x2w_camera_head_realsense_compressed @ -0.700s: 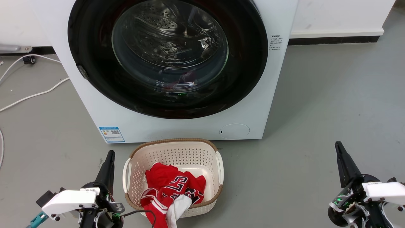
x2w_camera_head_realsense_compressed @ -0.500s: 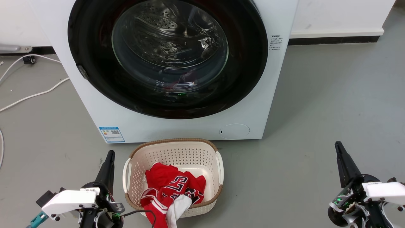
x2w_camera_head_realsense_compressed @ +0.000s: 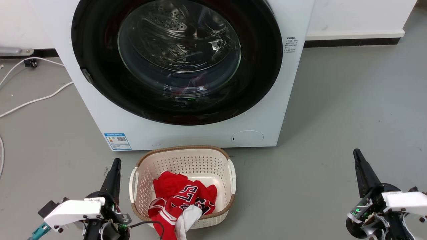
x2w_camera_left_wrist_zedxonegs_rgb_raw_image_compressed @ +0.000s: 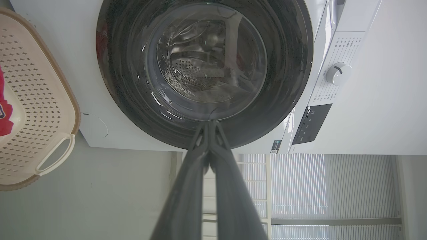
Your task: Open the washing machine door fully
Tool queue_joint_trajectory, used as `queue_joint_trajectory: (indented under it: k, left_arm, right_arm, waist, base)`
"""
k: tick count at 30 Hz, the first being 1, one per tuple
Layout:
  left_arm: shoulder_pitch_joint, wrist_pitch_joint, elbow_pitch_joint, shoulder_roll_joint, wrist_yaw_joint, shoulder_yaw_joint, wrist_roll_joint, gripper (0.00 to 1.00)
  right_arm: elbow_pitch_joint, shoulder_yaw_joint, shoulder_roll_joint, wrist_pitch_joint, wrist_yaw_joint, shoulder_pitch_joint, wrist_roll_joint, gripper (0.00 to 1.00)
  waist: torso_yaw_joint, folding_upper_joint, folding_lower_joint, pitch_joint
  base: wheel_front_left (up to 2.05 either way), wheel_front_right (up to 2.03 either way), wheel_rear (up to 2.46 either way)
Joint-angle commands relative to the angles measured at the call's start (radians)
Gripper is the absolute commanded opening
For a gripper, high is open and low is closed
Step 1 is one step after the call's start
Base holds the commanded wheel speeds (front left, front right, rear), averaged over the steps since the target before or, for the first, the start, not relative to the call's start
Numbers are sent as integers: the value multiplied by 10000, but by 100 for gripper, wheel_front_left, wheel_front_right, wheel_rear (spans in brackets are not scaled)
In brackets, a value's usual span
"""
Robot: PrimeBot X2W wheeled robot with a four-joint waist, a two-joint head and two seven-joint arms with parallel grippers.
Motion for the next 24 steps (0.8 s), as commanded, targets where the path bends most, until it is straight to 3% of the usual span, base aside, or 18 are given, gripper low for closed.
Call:
queue_joint_trajectory:
  k: [1,24]
  left_arm:
    - [-81,37,13,-14,-28,25,51,0]
    - [-84,45,13,-28,-28,53,75,0]
  right_arm:
    - [16,-19,37,32,-3,-119,-29,0]
    - [18,-45,55,44,-3,-122,-53,0]
  waist:
    - [0,0,0,0]
    - [0,0,0,0]
  base:
    - [0,0,0]
    - [0,0,0]
